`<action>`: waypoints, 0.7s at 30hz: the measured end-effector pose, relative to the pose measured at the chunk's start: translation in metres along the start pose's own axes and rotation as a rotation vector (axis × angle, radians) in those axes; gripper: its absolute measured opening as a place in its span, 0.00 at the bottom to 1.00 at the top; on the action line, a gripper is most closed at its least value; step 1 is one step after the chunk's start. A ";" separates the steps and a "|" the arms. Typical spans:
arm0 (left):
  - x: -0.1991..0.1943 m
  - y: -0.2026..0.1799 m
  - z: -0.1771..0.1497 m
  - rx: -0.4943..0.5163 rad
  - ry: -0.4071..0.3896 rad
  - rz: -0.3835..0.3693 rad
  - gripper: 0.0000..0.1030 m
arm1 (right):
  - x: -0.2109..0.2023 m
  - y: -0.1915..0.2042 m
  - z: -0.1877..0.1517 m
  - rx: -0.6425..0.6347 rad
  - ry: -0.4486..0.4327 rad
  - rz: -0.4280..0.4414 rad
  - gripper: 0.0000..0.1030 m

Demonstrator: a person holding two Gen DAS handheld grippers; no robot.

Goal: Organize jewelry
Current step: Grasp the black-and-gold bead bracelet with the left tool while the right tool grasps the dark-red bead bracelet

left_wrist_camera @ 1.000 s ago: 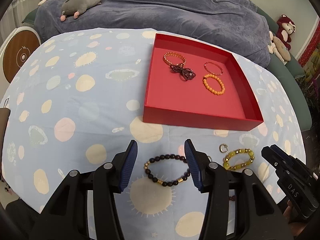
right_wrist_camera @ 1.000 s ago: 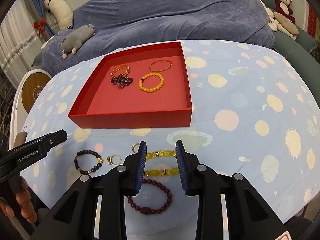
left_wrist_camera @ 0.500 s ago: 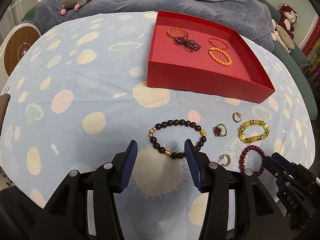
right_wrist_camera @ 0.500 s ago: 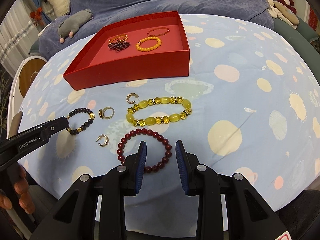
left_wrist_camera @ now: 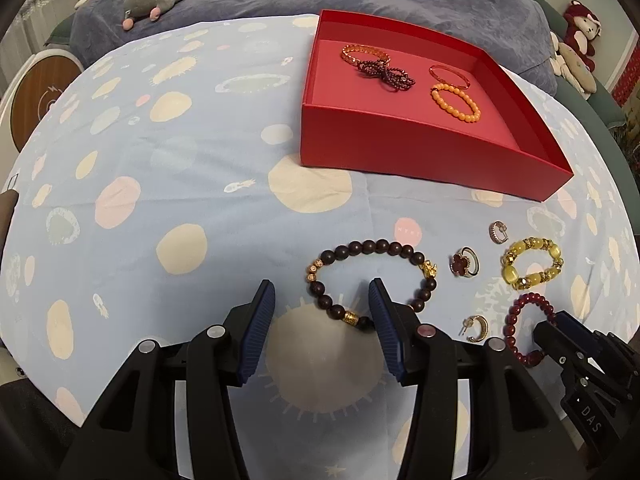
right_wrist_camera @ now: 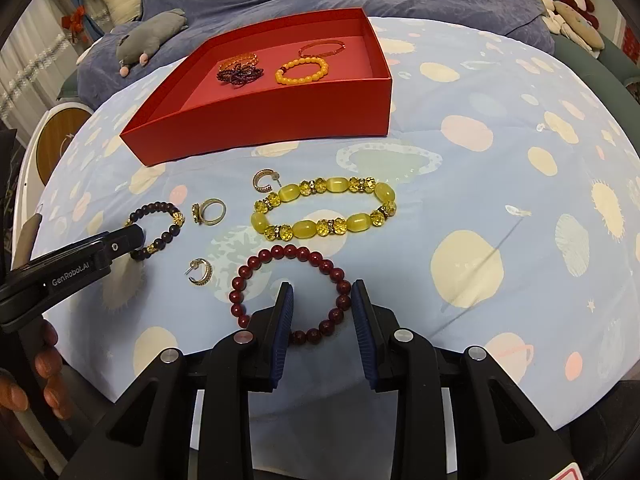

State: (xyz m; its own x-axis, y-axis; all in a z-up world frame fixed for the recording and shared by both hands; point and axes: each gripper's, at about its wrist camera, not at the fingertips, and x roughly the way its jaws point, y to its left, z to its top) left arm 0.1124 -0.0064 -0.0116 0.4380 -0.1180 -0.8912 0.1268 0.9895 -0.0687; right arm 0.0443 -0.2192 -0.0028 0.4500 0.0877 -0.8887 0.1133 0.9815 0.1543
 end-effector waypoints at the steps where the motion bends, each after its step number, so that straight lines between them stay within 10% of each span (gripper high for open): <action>1: 0.001 -0.001 0.001 0.006 -0.001 0.002 0.45 | 0.000 0.000 0.000 0.001 0.000 0.000 0.28; 11: -0.001 -0.005 -0.001 0.047 0.000 -0.016 0.09 | 0.001 -0.008 0.002 0.019 0.005 0.001 0.12; 21: -0.010 -0.003 -0.010 0.034 0.016 -0.033 0.08 | -0.006 -0.012 -0.007 0.031 0.010 0.013 0.08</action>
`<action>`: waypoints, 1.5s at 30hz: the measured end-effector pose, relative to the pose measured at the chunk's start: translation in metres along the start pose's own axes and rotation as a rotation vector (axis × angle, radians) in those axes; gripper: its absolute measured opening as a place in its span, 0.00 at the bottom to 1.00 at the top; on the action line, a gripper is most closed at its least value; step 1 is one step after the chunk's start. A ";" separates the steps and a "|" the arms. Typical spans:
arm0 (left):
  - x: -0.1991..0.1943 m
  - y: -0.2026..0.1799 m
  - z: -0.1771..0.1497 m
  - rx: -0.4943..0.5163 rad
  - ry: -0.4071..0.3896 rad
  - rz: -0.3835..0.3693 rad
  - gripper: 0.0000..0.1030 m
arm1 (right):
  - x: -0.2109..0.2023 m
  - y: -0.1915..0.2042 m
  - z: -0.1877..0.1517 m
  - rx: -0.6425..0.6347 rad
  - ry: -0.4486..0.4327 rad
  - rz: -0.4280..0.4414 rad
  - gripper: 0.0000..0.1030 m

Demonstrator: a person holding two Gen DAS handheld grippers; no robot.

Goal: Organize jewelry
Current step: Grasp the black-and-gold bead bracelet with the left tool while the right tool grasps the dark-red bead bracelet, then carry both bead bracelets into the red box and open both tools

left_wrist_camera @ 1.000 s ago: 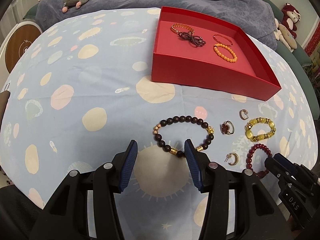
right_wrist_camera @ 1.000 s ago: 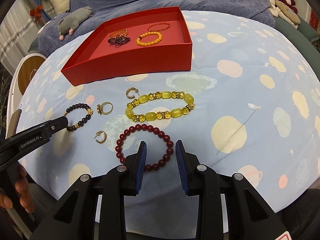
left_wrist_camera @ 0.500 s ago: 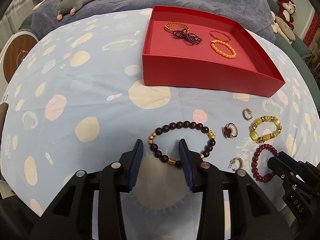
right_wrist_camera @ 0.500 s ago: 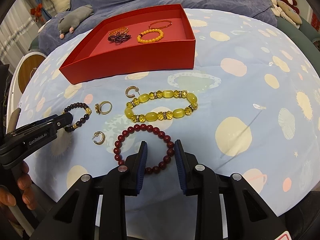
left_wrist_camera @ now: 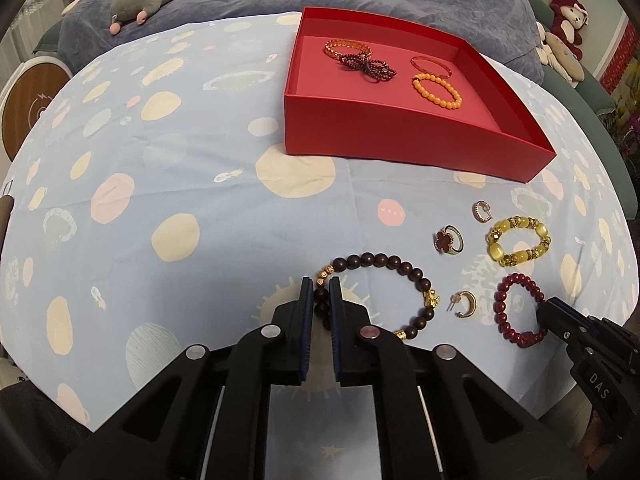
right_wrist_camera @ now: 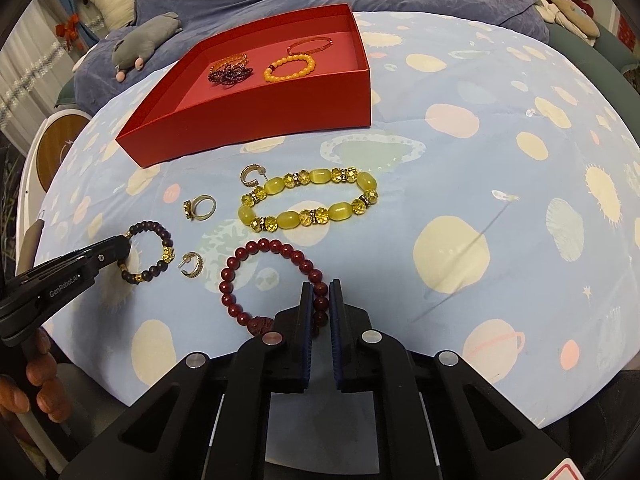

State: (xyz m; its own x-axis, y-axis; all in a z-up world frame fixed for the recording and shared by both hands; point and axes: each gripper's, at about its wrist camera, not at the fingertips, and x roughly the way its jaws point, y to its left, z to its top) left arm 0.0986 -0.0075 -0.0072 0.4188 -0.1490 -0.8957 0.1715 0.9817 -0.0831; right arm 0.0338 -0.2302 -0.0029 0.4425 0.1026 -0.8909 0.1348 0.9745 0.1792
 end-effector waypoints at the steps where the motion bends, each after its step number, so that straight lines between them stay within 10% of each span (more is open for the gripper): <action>1: -0.002 0.000 -0.001 -0.002 0.001 -0.002 0.08 | -0.001 0.000 -0.001 0.001 -0.001 0.002 0.08; 30: -0.076 -0.021 0.002 0.030 -0.064 -0.120 0.08 | -0.067 0.001 0.007 0.025 -0.111 0.046 0.08; 45: -0.099 -0.051 0.082 0.069 -0.135 -0.255 0.08 | -0.085 0.011 0.093 -0.023 -0.233 0.064 0.08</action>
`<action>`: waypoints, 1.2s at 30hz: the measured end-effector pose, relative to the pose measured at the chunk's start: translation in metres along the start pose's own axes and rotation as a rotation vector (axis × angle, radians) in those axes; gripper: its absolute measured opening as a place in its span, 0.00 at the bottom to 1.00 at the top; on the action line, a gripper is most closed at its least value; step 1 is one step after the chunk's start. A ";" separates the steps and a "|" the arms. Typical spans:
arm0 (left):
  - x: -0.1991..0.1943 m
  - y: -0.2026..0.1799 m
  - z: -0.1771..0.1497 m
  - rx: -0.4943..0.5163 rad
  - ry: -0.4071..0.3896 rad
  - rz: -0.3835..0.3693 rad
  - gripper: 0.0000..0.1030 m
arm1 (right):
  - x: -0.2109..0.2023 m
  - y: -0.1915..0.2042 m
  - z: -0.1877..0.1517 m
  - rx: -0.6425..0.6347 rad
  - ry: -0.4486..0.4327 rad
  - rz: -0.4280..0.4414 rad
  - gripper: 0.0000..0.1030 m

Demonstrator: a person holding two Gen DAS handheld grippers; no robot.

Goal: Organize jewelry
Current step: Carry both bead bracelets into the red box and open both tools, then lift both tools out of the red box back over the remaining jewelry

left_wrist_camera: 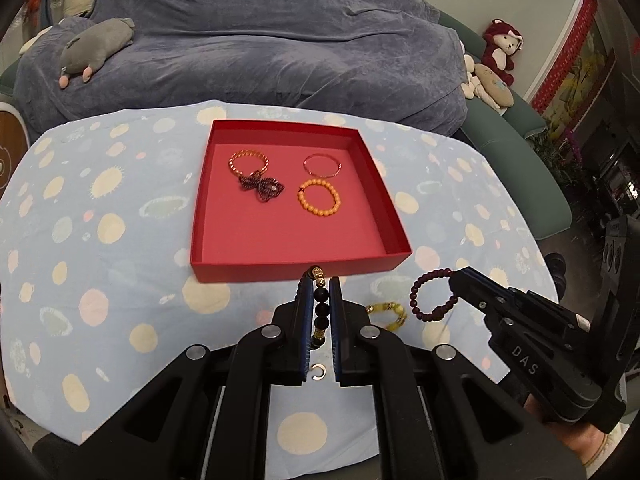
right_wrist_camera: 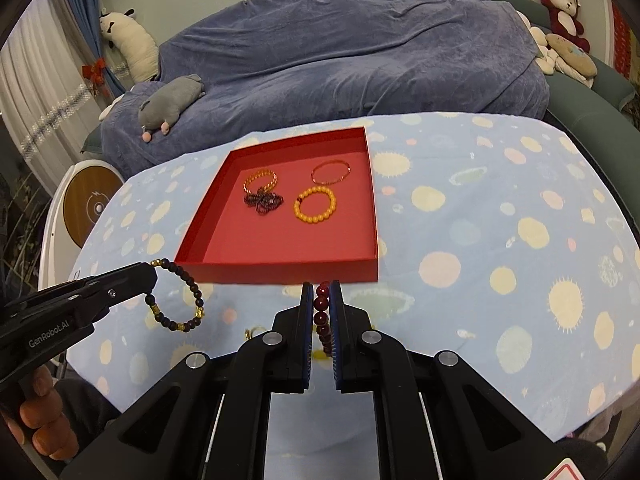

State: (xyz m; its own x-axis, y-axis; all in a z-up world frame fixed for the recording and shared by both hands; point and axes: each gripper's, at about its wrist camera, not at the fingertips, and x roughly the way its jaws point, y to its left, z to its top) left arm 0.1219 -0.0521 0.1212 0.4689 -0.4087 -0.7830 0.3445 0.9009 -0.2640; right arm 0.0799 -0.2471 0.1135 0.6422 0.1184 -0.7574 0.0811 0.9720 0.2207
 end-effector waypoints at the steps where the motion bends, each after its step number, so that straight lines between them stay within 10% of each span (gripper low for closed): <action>1: 0.002 0.000 0.008 -0.006 -0.005 -0.011 0.08 | 0.003 0.002 0.007 -0.003 -0.006 0.004 0.08; 17: 0.091 0.035 0.058 -0.185 0.091 -0.151 0.08 | 0.092 0.017 0.050 0.053 0.068 0.101 0.08; 36: 0.138 0.062 0.040 0.012 0.100 0.238 0.08 | 0.147 0.000 0.035 -0.017 0.134 -0.026 0.12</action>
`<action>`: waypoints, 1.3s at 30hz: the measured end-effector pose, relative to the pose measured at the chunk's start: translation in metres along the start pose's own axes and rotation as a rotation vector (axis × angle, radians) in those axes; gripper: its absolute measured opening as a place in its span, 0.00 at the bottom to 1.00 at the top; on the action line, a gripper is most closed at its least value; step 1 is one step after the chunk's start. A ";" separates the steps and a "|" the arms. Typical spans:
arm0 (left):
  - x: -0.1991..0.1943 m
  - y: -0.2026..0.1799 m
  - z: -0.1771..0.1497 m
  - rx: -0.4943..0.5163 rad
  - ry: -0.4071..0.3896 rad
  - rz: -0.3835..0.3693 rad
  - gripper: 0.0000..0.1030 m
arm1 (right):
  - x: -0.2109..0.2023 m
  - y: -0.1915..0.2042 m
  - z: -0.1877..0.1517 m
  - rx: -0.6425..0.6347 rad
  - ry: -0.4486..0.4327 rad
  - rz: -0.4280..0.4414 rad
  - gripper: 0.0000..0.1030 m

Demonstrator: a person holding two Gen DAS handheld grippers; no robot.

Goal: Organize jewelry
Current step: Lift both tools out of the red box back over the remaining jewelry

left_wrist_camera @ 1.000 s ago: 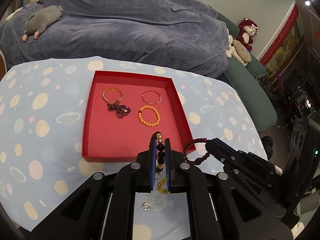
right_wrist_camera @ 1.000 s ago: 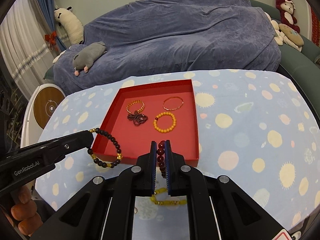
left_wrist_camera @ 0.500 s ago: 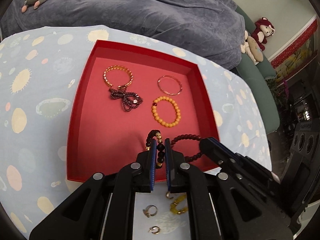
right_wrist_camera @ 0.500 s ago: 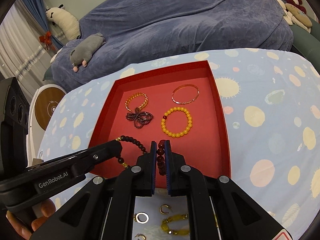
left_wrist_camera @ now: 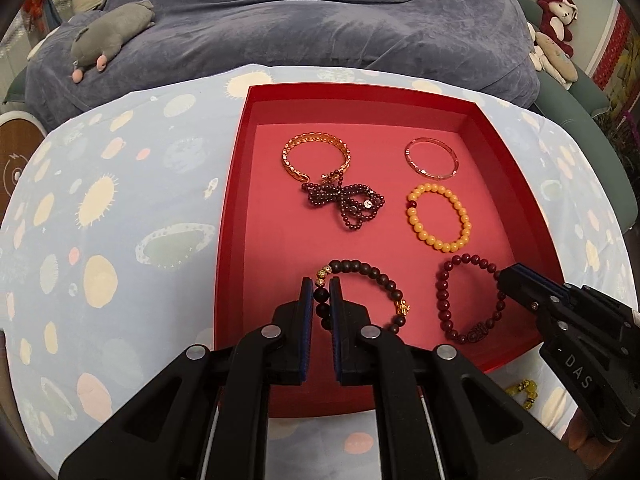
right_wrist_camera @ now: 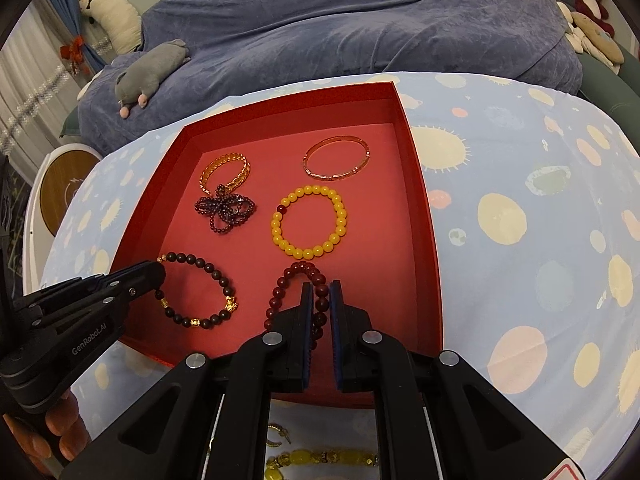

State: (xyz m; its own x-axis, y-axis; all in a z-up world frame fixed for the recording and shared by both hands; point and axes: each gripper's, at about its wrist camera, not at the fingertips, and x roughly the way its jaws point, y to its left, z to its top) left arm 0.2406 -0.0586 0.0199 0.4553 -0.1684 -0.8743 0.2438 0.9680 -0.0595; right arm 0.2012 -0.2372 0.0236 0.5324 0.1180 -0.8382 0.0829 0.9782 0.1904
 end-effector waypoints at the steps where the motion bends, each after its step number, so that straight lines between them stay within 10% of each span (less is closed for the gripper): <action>1: -0.001 0.000 0.000 -0.001 -0.016 0.010 0.08 | -0.001 0.001 0.000 -0.012 -0.006 -0.009 0.14; 6: -0.006 0.000 0.003 -0.015 -0.052 0.053 0.33 | -0.010 0.006 0.002 -0.020 -0.045 -0.025 0.41; 39: -0.066 -0.009 -0.050 -0.021 -0.083 0.063 0.36 | -0.074 -0.003 -0.052 0.004 -0.062 -0.064 0.41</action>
State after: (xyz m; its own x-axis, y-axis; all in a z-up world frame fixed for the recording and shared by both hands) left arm 0.1653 -0.0467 0.0542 0.5384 -0.1208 -0.8340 0.1948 0.9807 -0.0163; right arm 0.1177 -0.2405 0.0587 0.5769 0.0442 -0.8156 0.1218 0.9827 0.1394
